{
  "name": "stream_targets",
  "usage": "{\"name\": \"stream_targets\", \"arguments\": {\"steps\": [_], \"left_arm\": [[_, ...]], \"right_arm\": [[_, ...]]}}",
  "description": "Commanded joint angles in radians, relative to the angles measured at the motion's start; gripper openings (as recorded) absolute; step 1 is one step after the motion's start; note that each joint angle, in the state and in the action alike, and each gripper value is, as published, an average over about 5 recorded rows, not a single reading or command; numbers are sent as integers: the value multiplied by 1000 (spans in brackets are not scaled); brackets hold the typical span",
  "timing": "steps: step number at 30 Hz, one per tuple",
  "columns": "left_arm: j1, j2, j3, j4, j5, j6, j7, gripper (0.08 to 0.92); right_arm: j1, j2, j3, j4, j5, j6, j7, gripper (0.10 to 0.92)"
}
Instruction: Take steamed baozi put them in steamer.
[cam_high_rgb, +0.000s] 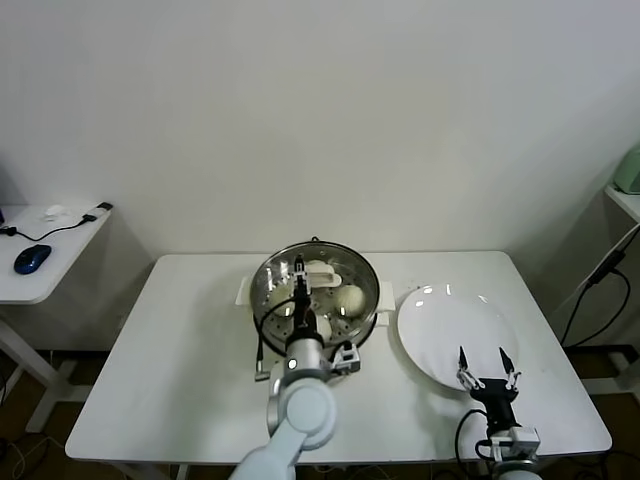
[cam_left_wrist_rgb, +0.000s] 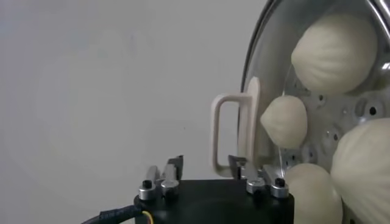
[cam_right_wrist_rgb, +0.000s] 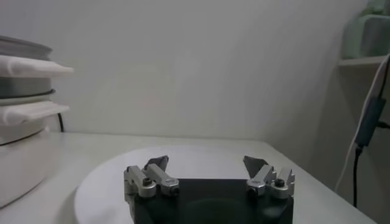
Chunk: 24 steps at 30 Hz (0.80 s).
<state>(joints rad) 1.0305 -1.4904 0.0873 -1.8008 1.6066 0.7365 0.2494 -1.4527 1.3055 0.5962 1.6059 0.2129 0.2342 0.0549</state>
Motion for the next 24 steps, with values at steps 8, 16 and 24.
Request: {"name": "stream_targets", "arguments": {"steps": [8,16,24], "left_arm": [[19,44,6,-119,-95,1,14,783],[123,130,-40,-299,-472,-168,-162,822],[301,170,-497,-405,-1258,-520,-324,823]], "right_arm": [[3,-6,-26,15,7,4,-3,823],[-11,-11,-35,41,8,10,-17,823],[-10,-4,-31,40,5,31,-17,823]]}}
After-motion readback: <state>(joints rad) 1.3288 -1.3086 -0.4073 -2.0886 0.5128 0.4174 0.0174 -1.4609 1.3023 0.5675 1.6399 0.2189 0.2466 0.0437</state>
